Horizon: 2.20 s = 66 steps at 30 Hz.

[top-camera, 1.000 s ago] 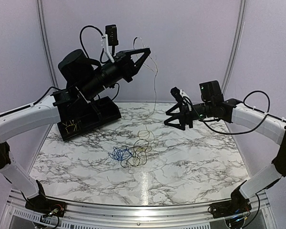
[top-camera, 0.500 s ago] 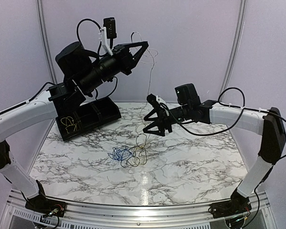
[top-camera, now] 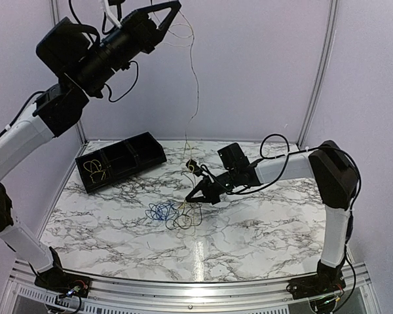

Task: Untangle the cables

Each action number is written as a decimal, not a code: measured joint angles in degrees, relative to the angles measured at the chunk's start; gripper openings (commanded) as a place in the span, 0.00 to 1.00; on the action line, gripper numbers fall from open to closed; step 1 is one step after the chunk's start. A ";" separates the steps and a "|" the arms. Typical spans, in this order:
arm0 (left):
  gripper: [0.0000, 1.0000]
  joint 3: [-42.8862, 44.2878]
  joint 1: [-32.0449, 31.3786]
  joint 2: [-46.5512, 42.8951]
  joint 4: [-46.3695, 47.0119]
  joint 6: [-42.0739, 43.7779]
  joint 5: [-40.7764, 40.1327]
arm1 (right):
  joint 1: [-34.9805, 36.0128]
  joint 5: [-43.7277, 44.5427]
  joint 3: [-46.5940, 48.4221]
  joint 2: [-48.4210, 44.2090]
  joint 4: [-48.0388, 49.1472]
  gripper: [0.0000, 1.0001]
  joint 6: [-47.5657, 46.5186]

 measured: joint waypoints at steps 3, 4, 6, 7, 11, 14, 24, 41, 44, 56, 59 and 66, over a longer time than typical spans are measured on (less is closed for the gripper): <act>0.00 2.45 0.00 -0.87 -2.25 2.14 -0.13 | -0.02 0.55 -0.02 2.36 0.66 0.00 1.60; 0.00 3.08 0.00 -1.20 -2.97 2.97 -0.46 | -0.02 0.81 -0.02 2.95 0.74 0.00 2.10; 0.00 4.00 0.00 -1.95 -4.31 5.05 -1.22 | -0.04 1.55 -0.02 4.42 0.79 0.00 2.97; 0.00 4.31 0.00 -2.25 -4.83 5.95 -1.62 | -0.13 2.08 -0.02 5.14 0.74 0.00 3.32; 0.00 6.67 0.00 -2.97 -8.02 10.51 -3.37 | -0.33 4.22 -0.02 7.13 0.04 0.03 3.69; 0.00 7.72 0.00 -3.69 -10.43 13.73 -4.57 | -0.42 5.64 0.00 7.37 -1.38 0.11 2.60; 0.00 -12.72 0.00 -13.94 -14.23 16.52 -11.21 | -3.54 8.13 0.09 -4.76 -9.40 0.64 -5.64; 0.00 -33.16 11.65 -14.21 -27.80 2.16 -7.54 | -19.98 8.04 -6.67 -32.09 -21.31 0.67 -16.26; 0.00 -33.16 16.02 -13.09 -31.10 0.63 -6.51 | -24.70 7.15 -17.11 -38.36 -15.47 0.67 -14.82; 0.00 -33.38 32.70 -11.74 -39.78 -0.55 -7.10 | -32.33 6.88 -30.18 -40.61 -4.00 0.66 -14.34; 0.00 -33.35 36.26 -11.74 -40.70 0.07 -7.13 | -32.33 6.91 -30.18 -40.61 -3.76 0.66 -15.30; 0.00 -30.53 43.93 -9.84 -41.59 1.14 -6.86 | -32.33 6.93 -30.18 -40.11 -3.76 0.65 -17.16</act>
